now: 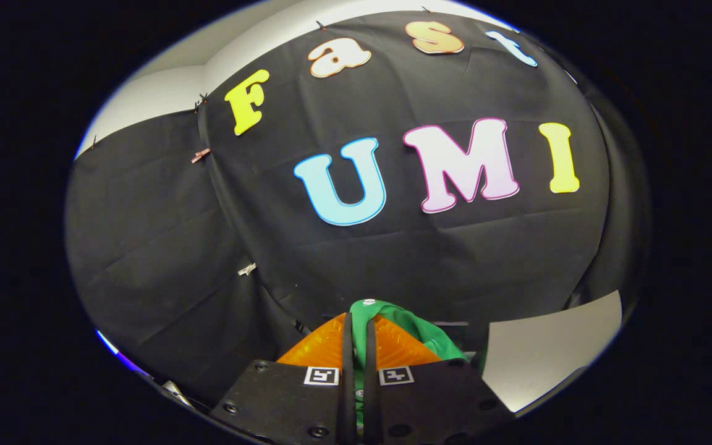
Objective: Put the clothes into the washing machine and then close the washing machine lid.
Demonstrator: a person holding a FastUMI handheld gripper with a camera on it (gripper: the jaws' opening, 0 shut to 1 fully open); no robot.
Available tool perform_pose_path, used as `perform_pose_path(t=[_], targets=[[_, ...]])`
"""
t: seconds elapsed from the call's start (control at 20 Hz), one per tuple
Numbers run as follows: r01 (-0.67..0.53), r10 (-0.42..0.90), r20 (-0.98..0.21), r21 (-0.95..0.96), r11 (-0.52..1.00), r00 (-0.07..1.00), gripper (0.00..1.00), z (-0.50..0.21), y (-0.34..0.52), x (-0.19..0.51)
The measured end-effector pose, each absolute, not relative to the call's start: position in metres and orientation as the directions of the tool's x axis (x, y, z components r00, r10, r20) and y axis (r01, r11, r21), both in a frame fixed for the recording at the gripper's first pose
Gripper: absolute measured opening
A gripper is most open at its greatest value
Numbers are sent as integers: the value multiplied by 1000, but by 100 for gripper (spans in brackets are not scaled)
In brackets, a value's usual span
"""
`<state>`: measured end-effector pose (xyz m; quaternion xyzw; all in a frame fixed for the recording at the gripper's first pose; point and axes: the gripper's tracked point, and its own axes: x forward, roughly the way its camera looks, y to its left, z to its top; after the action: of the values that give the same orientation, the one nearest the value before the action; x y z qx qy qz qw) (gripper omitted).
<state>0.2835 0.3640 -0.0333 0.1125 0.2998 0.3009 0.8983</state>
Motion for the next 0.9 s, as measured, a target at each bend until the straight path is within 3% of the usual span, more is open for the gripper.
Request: perform_pose_path(t=[0.9], targets=[[-504, 475, -687, 180, 845, 550, 9, -252, 413, 264]])
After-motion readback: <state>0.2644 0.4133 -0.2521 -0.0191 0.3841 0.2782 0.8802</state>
